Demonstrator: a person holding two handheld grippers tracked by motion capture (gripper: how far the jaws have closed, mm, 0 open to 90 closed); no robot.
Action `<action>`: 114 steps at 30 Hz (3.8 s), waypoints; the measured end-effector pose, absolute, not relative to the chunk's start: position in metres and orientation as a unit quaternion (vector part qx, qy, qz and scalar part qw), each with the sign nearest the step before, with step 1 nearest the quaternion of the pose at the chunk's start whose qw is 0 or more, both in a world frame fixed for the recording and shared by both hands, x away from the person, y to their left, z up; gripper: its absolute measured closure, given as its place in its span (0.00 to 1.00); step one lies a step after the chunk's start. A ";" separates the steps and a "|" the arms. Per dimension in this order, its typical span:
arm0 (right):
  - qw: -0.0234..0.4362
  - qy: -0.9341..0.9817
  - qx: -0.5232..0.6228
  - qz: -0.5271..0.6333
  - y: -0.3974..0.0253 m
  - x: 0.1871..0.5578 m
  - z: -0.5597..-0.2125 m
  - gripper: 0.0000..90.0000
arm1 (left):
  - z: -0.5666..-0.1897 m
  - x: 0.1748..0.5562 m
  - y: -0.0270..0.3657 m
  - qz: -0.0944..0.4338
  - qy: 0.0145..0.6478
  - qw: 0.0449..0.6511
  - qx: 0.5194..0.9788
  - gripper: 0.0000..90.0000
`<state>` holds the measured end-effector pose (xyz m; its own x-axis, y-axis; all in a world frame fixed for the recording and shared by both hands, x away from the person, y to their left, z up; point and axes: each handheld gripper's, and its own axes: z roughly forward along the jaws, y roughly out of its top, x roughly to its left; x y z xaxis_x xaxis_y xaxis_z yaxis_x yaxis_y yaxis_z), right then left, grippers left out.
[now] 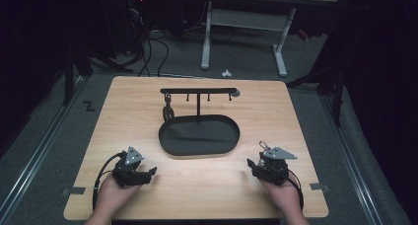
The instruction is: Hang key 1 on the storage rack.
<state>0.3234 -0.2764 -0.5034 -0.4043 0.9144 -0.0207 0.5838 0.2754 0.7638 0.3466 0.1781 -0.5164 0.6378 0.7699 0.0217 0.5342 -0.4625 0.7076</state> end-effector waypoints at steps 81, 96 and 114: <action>0.053 0.863 0.500 0.057 -0.298 0.467 -0.488 0.73 | -0.519 0.345 0.175 0.148 0.378 0.342 0.848 0.34; 0.036 0.876 0.479 0.043 -0.298 0.470 -0.487 0.77 | -0.520 0.343 0.172 0.144 0.373 0.340 0.851 0.34; 0.029 0.892 0.450 0.006 -0.286 0.479 -0.487 0.76 | -0.520 0.343 0.173 0.142 0.373 0.340 0.852 0.35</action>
<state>0.4789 -0.2863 -0.4873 -0.5925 0.8042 -0.0461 0.8036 0.5941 0.0364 0.3432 0.1730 -0.5203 0.6810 0.7322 -0.0121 0.5395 -0.4905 0.6844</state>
